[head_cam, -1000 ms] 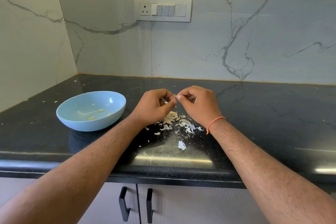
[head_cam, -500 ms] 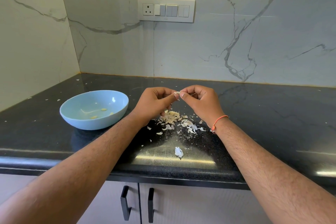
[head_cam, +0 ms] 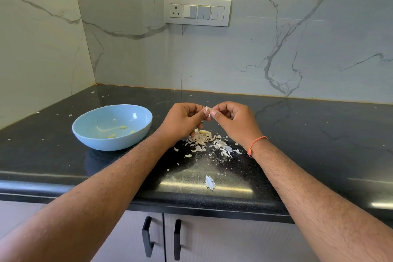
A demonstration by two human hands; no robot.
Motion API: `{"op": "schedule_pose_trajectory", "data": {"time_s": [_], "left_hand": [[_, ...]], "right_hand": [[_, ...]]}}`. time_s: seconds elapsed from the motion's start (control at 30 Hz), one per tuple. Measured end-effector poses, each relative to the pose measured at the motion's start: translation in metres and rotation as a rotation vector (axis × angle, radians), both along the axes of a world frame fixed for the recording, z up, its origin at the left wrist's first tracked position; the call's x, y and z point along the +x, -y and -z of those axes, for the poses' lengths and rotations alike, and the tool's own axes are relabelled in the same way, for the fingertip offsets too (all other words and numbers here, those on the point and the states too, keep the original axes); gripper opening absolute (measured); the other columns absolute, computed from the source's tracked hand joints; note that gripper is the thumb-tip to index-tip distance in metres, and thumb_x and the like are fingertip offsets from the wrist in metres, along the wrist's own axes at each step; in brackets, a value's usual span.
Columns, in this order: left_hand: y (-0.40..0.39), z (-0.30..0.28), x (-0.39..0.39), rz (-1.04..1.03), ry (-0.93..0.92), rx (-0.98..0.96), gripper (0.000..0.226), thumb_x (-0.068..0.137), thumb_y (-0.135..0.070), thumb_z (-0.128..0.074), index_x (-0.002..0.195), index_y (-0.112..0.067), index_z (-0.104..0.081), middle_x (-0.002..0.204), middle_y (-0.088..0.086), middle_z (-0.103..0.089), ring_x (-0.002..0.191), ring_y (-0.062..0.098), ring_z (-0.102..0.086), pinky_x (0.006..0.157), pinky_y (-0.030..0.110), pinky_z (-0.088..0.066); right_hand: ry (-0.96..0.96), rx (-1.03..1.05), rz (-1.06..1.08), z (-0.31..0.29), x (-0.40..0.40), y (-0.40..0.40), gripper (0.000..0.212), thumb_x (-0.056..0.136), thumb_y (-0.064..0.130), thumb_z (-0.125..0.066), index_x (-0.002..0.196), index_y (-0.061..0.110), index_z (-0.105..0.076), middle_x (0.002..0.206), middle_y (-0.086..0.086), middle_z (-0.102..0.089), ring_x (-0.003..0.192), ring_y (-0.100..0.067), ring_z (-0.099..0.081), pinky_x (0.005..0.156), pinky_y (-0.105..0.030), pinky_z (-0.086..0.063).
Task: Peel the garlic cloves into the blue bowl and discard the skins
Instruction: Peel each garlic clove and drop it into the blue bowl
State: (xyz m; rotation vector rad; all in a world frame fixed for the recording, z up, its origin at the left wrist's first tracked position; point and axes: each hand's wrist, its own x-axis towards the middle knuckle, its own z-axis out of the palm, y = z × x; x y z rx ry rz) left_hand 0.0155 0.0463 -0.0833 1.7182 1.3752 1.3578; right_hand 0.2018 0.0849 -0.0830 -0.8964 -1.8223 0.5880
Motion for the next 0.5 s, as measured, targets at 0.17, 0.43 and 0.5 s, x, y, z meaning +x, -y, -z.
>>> {"op": "schedule_pose_trajectory", "data": {"time_s": [0.17, 0.43, 0.5], "left_hand": [[0.0006, 0.0006, 0.0031, 0.005, -0.075, 0.058, 0.017, 0.105, -0.021, -0.065, 0.102, -0.009, -0.075, 0.066, -0.018, -0.07, 0.051, 0.0, -0.059, 0.045, 0.023, -0.051], [-0.0013, 0.002, 0.0016, 0.01, -0.044, 0.088, 0.012, 0.102, -0.02, -0.069, 0.098, -0.012, -0.077, 0.073, -0.011, -0.074, 0.055, 0.006, -0.061, 0.047, 0.029, -0.054], [-0.0012, 0.0019, 0.0013, 0.018, -0.022, 0.069, 0.013, 0.102, -0.02, -0.069, 0.097, -0.011, -0.077, 0.075, -0.009, -0.074, 0.057, 0.008, -0.061, 0.046, 0.028, -0.053]], "right_hand": [[0.037, -0.045, -0.009, 0.003, -0.0033, -0.0029, 0.014, 0.101, 0.027, -0.065, 0.088, 0.032, -0.068, 0.074, 0.013, -0.063, 0.072, -0.008, -0.058, 0.07, -0.025, -0.049], [0.069, -0.112, -0.042, 0.0009, -0.0043, -0.0002, 0.014, 0.104, 0.027, -0.059, 0.092, 0.029, -0.066, 0.079, 0.008, -0.059, 0.081, -0.015, -0.059, 0.074, -0.031, -0.047], [0.034, -0.145, -0.071, -0.0001, -0.0043, 0.0013, 0.014, 0.104, 0.026, -0.06, 0.093, 0.028, -0.067, 0.079, 0.008, -0.059, 0.08, -0.015, -0.057, 0.072, -0.032, -0.047]]}}
